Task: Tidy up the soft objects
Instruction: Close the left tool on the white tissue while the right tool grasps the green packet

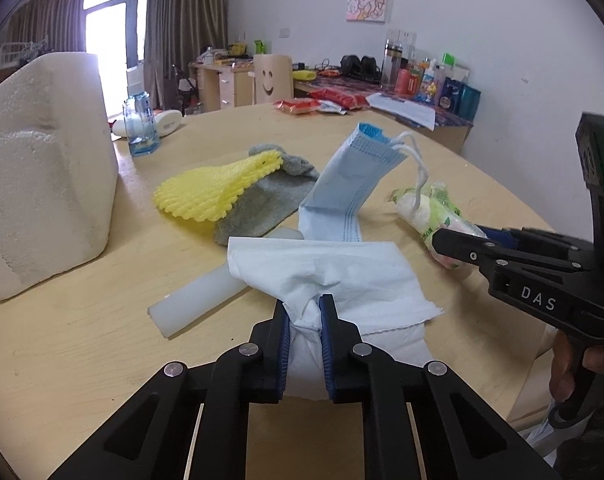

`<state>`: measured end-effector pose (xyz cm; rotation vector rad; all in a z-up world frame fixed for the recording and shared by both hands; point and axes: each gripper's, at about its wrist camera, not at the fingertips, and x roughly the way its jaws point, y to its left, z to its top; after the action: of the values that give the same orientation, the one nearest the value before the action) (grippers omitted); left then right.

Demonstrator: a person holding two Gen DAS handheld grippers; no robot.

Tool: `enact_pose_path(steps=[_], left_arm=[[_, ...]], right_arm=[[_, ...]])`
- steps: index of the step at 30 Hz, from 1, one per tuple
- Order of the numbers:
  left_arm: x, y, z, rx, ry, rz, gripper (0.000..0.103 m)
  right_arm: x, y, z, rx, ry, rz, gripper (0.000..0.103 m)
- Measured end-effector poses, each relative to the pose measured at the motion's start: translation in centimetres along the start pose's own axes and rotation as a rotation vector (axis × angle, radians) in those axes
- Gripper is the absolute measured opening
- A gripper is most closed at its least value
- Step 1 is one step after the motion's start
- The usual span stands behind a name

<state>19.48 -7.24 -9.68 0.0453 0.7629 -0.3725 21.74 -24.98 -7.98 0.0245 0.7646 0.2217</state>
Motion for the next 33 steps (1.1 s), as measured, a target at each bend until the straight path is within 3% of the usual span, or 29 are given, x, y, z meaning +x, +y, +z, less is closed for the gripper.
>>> enact_pose_path(steps=[11,24,33], left_arm=[[-3.6,-1.2,0.9,0.020,-0.113,-0.045,0.015],[-12.7,-2.2,2.5,0.052,-0.368,0.026,0.015],[-19.0,-3.7,1.3,0.059,-0.537,0.059,0.015]], right_arm=[[-4.3,-1.1,0.3,0.028,-0.114,-0.020,0.029],[-11.0,0.2,1.1,-0.003,-0.321,-0.009,0.030],[-15.6,1.5,0.8,-0.044,-0.473,0.002,0.030]])
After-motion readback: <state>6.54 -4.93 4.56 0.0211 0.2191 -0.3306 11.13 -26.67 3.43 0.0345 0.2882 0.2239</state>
